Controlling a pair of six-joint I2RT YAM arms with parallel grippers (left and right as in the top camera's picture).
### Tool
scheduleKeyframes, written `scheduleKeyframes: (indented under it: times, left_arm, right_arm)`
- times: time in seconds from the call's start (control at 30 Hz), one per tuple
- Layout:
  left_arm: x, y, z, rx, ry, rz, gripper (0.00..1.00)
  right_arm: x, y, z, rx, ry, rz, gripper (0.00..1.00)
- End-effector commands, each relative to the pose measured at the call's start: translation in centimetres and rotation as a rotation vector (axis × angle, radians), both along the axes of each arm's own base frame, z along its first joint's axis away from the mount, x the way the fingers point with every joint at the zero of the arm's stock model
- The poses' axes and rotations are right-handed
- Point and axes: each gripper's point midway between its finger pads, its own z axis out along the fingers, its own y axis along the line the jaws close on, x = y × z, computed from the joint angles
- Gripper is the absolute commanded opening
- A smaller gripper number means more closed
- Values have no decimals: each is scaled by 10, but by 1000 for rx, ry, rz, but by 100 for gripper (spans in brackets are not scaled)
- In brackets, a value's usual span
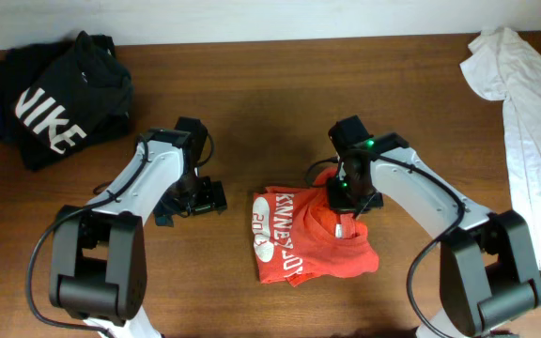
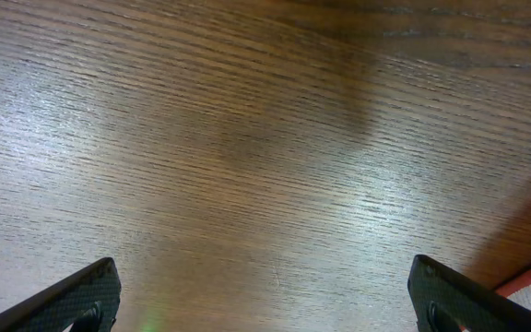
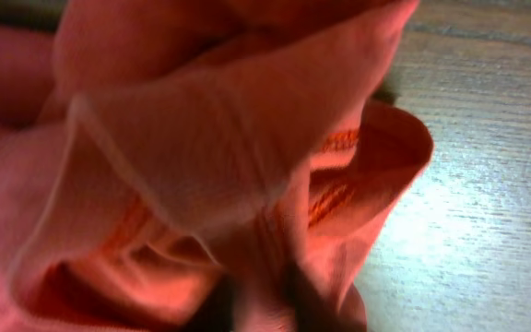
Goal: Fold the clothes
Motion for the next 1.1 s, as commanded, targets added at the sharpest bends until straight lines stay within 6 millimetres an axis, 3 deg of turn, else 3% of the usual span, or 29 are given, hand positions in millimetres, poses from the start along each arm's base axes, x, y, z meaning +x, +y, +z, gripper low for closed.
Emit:
scheduleKeyframes:
  times: [0.0, 0.13, 0.2, 0.23, 0.3, 0.33, 0.37, 0.47, 0.5, 0.57, 0.63, 0.73, 0.8, 0.87, 1.03, 1.07]
  left_arm:
    - [-2, -2, 0, -10, 2, -20, 99]
    - [0, -2, 0, -11, -4, -20, 99]
    - [0, -3, 0, -12, -3, -20, 99]
    - [0, -2, 0, -11, -4, -20, 99]
    - [0, -3, 0, -12, -5, -20, 99]
    - [0, -3, 0, -12, -4, -20, 99]
    - [0, -3, 0, -12, -4, -20, 99]
    - [0, -3, 0, -12, -5, -20, 99]
    - [0, -3, 0, -12, -5, -20, 99]
    - [0, -3, 0, -12, -5, -19, 99]
    - [0, -3, 0, -12, -4, -19, 99]
    - [0, -3, 0, -12, -5, -19, 99]
    - [0, -3, 0, -12, -4, -19, 99]
    - [0, -3, 0, -12, -4, -20, 99]
    - [0, -3, 0, -11, -5, -20, 99]
    - [0, -3, 0, -11, -5, -20, 99]
  right_arm:
    - [9, -19, -1, -110, -34, -12, 4]
    - [30, -54, 31, -188, -62, -93, 4]
    - [32, -80, 30, -206, -46, -159, 5]
    - [29, -87, 28, -209, -30, -181, 15]
    - [22, -100, 28, -219, 5, -212, 80]
    - [17, -112, 30, -253, 27, -253, 94]
    - [9, -128, 35, -298, 56, -313, 95]
    - [1, -130, 65, -243, 118, -336, 93]
    - [1, -123, 83, -224, 100, -299, 92]
    - [-1, -92, 95, -127, 80, -177, 93]
    - [-14, -75, 79, -129, 127, -127, 93]
    - [-24, -54, 36, -73, 145, -85, 87]
    - [-23, -51, 4, -51, 120, -89, 79]
    - [-22, -59, -7, -76, 109, -116, 69]
    - [-23, -105, 6, -210, 131, -226, 29]
    - [-22, -114, 10, -223, 136, -248, 14]
